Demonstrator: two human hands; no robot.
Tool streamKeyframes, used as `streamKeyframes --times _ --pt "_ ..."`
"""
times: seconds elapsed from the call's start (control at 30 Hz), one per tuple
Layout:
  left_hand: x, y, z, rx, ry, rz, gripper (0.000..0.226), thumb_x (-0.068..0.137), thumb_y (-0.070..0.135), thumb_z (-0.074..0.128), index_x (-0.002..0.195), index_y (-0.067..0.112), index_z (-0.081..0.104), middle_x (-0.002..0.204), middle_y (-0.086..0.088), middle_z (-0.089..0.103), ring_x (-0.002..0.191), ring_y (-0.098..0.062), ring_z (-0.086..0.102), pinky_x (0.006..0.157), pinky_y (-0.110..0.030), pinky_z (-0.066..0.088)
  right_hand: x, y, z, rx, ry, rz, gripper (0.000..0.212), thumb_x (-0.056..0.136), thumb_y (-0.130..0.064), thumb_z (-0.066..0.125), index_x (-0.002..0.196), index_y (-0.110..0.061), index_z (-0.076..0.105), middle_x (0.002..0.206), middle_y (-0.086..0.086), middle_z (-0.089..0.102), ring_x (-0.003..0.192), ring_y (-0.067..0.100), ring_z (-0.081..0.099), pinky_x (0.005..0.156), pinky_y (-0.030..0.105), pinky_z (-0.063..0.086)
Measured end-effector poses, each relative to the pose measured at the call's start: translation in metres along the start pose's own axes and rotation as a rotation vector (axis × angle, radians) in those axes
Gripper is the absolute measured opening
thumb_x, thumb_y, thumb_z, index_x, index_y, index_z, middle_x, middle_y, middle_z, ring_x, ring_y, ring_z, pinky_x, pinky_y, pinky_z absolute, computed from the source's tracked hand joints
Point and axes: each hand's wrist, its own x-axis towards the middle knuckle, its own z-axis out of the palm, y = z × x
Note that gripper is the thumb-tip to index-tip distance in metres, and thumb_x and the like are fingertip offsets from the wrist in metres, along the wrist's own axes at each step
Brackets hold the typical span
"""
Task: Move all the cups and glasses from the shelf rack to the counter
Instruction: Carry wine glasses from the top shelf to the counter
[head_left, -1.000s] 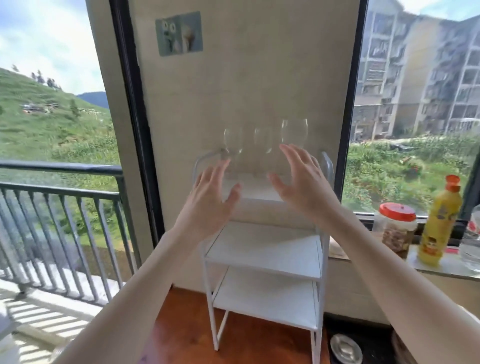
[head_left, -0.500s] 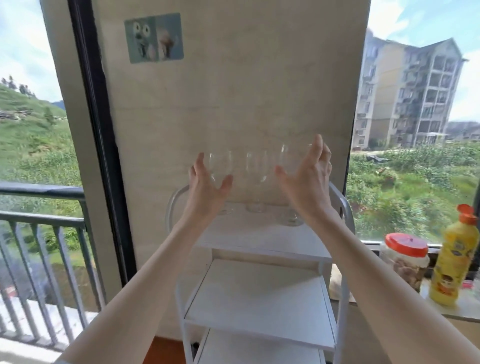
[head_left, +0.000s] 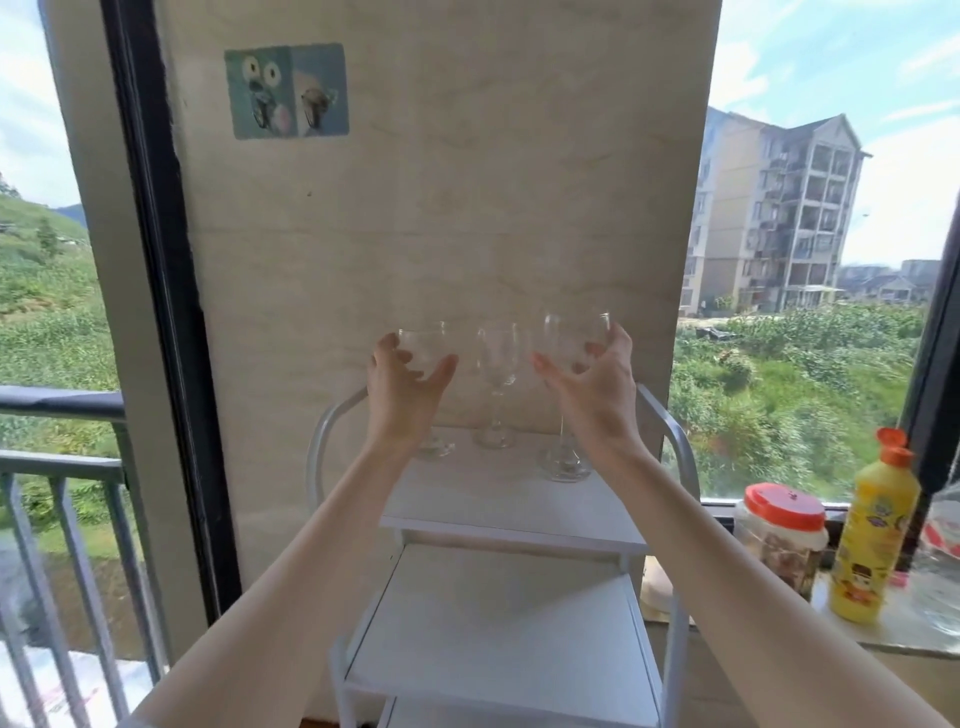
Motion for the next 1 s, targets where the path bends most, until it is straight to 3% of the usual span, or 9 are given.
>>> streamKeyframes --times 0.2,0.3,0.37,0.47,0.57,0.63,0.7,0.87,1.0 --pt "-0.038 0.030 -0.032 -0.108 0.017 0.088 0.066 0.077 0.032 0.069 0.131 0.017 0.036 0.119 -0.009 0.051 0.091 -0.026 0.061 0.081 -0.040 0.052 -0.040 -0.030 -0.010 -0.043 0.036 -0.137 0.086 0.073 -0.033 0.074 0.141 -0.015 0.025 0.126 0.007 0.051 0.111 0.021 0.055 0.097 0.039 0.046" --pt "-0.076 0.048 -0.050 -0.154 -0.068 0.140 0.048 0.078 0.039 0.066 0.116 0.028 0.040 0.114 -0.007 0.055 0.094 -0.026 0.062 0.083 -0.041 0.052 -0.073 -0.049 -0.027 -0.085 0.073 -0.202 0.082 0.072 -0.040 0.073 0.137 -0.015 0.030 0.116 0.004 0.053 0.099 0.018 0.059 0.083 0.032 0.051" --pt "-0.107 0.059 -0.061 -0.181 -0.145 0.146 0.051 0.076 0.044 0.066 0.117 0.027 0.041 0.110 -0.003 0.056 0.094 -0.022 0.062 0.084 -0.041 0.052 -0.099 -0.058 -0.042 -0.113 0.083 -0.236 0.080 0.073 -0.042 0.071 0.136 -0.015 0.030 0.113 0.002 0.053 0.093 0.015 0.060 0.073 0.023 0.050" --pt "-0.151 0.071 -0.072 -0.232 -0.292 0.125 0.045 0.068 0.046 0.063 0.104 0.027 0.045 0.100 0.000 0.060 0.079 -0.012 0.064 0.080 -0.042 0.054 -0.142 -0.062 -0.068 -0.141 0.117 -0.239 0.077 0.073 -0.042 0.069 0.135 -0.020 0.029 0.112 0.000 0.053 0.091 0.010 0.058 0.071 0.017 0.047" --pt "-0.195 0.074 -0.073 -0.283 -0.426 0.100 0.059 0.072 0.041 0.068 0.119 0.017 0.044 0.107 -0.005 0.060 0.072 -0.008 0.064 0.073 -0.035 0.054 -0.188 -0.060 -0.101 -0.199 0.153 -0.200 0.077 0.074 -0.041 0.070 0.135 -0.021 0.028 0.114 0.000 0.052 0.091 0.007 0.057 0.065 0.008 0.043" --pt "-0.224 0.076 -0.069 -0.308 -0.510 0.089 0.072 0.074 0.037 0.070 0.131 0.010 0.037 0.108 -0.003 0.058 0.078 -0.013 0.064 0.070 -0.027 0.054 -0.218 -0.058 -0.127 -0.223 0.181 -0.144 0.077 0.074 -0.041 0.071 0.135 -0.020 0.030 0.117 0.001 0.053 0.093 0.009 0.058 0.067 0.009 0.043" --pt "-0.252 0.081 -0.063 -0.319 -0.586 0.092 0.072 0.078 0.032 0.068 0.135 0.007 0.033 0.110 -0.002 0.058 0.085 -0.015 0.064 0.066 -0.019 0.053 -0.245 -0.060 -0.158 -0.258 0.198 -0.099 0.076 0.073 -0.041 0.071 0.134 -0.020 0.031 0.117 0.000 0.055 0.095 0.009 0.058 0.072 0.014 0.044" --pt "-0.326 0.110 -0.035 -0.387 -0.762 0.130 0.067 0.079 0.030 0.066 0.134 0.006 0.035 0.101 0.006 0.058 0.083 -0.002 0.060 0.057 -0.006 0.046 -0.311 -0.077 -0.246 -0.320 0.311 0.004 0.068 0.070 -0.042 0.073 0.123 -0.034 0.032 0.111 -0.011 0.051 0.090 -0.004 0.052 0.070 0.014 0.044" --pt "-0.403 0.147 -0.010 -0.463 -0.941 0.138 0.051 0.077 0.032 0.067 0.117 0.025 0.036 0.097 0.010 0.057 0.072 0.007 0.062 0.054 -0.007 0.046 -0.367 -0.094 -0.323 -0.411 0.443 0.078 0.067 0.072 -0.039 0.073 0.125 -0.029 0.033 0.109 -0.006 0.053 0.092 0.009 0.057 0.069 0.014 0.044"
